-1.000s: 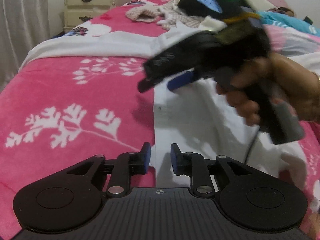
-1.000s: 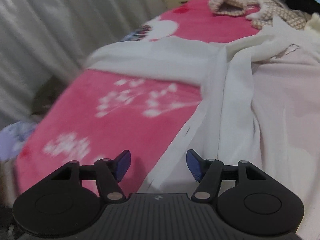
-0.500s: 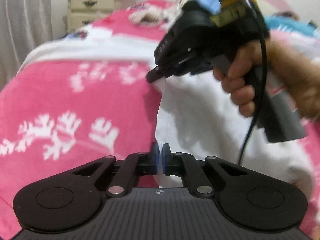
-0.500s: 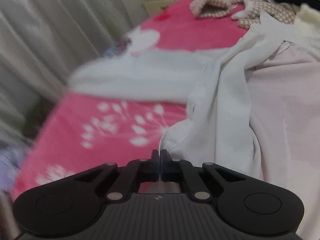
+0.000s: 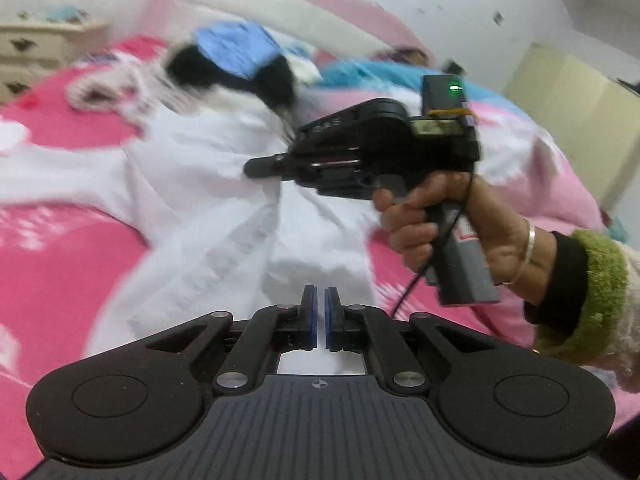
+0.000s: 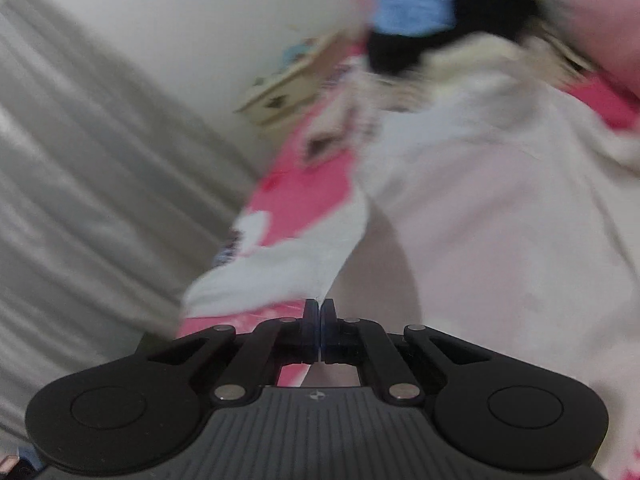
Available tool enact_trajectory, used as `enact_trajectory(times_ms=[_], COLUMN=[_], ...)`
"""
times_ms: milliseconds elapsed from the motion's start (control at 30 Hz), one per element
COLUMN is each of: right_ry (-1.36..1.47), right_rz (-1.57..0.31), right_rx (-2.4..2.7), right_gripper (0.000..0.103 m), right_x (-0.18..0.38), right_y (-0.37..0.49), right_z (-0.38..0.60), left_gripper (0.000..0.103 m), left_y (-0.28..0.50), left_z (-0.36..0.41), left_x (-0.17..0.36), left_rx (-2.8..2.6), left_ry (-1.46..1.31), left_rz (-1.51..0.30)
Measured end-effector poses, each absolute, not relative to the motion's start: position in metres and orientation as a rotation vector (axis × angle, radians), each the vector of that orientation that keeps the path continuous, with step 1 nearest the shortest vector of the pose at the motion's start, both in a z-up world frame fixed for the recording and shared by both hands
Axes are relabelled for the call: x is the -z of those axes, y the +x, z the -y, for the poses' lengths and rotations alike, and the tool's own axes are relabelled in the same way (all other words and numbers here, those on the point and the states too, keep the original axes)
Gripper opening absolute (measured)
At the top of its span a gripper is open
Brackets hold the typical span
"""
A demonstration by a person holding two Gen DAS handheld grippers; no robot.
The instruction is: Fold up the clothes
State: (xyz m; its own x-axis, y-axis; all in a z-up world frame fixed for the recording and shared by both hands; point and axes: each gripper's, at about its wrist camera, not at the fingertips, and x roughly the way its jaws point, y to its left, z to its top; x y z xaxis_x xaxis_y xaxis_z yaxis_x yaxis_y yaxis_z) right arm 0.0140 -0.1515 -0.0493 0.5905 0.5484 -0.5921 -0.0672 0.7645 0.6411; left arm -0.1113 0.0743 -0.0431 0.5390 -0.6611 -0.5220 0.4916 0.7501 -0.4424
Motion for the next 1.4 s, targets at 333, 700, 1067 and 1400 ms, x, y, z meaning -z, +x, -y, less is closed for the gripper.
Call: enact_trajectory(times_ms=[333, 700, 1067, 1400], right_ry=[0.660, 0.509, -0.262, -0.687], right_rz=[-0.945, -0.948, -0.979, -0.955], right_rx=[-0.186, -0.121, -0.745, -0.883], right_gripper=[0.002, 0.027, 0.027, 0.035], right_x=[0.120, 0.093, 0.031, 0.094], right_y=[0.010, 0.025, -0.056, -0.077], right_z=[0.213, 0.241, 0.115, 0.037], left_gripper=[0.026, 0.035, 0.053, 0.056], left_y=[-0.112, -0.107, -0.110, -0.118], left_z=[-0.085, -0.173, -0.157, -0.114], left_x=[0.072, 0.097, 0.120, 0.115], left_rx=[0.667, 0.371, 0.533, 0.498], left_ry=[-0.253, -0.362, -0.383, -0.053], left_rz=[-0.911, -1.024, -1.101, -0.962])
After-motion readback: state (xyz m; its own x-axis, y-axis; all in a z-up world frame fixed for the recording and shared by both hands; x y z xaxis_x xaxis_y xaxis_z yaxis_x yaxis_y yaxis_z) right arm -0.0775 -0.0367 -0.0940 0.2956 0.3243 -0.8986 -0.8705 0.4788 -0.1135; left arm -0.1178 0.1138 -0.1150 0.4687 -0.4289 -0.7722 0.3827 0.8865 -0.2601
